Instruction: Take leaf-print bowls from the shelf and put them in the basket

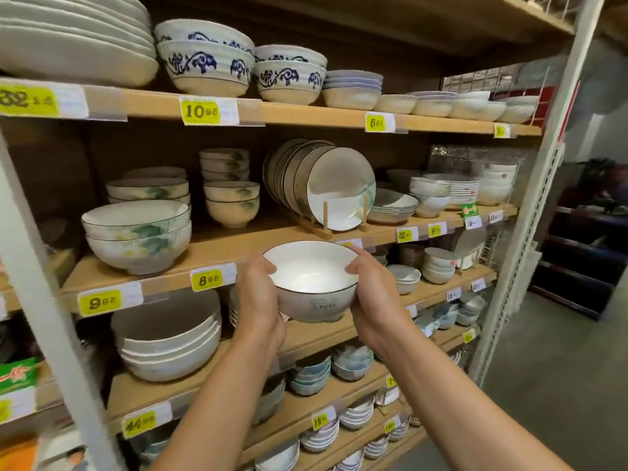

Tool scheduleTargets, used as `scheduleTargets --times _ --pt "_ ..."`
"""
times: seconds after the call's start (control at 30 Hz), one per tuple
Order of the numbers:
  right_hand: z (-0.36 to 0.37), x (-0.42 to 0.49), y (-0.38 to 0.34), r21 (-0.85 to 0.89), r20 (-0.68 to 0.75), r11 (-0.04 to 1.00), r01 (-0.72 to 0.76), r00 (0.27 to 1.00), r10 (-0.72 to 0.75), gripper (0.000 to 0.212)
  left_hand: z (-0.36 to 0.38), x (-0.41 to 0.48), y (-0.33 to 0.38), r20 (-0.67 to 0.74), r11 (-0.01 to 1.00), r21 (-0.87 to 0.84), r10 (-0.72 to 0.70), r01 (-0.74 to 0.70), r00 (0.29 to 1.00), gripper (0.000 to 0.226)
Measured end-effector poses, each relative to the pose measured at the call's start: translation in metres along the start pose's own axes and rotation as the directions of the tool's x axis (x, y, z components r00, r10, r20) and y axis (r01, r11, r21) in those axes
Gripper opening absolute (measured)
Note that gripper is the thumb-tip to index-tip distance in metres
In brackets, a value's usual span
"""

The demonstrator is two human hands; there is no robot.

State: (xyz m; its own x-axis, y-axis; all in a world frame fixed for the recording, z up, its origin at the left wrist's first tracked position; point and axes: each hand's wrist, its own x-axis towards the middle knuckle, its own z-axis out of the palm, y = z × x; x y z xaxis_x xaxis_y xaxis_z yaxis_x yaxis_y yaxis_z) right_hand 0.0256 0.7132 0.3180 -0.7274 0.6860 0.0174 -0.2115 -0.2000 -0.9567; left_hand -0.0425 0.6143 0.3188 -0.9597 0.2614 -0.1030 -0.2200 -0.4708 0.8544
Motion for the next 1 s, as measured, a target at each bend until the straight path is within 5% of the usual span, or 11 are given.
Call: scheduleTargets --times 0.67,1.0 --pt "0.092 0.184 0.012 0.065 0.134 0.992 -0.111 0.986 0.102 0.044 0.014 0.173 0.03 -0.135 0.975 0.097 0.213 -0.201 0.968 0.046" --pt "0.111 0.237 0.032 0.019 0.318 0.98 -0.2 0.93 0.184 0.032 0.012 0.209 0.024 -0.307 0.972 0.1 0.233 -0.212 0.923 0.032"
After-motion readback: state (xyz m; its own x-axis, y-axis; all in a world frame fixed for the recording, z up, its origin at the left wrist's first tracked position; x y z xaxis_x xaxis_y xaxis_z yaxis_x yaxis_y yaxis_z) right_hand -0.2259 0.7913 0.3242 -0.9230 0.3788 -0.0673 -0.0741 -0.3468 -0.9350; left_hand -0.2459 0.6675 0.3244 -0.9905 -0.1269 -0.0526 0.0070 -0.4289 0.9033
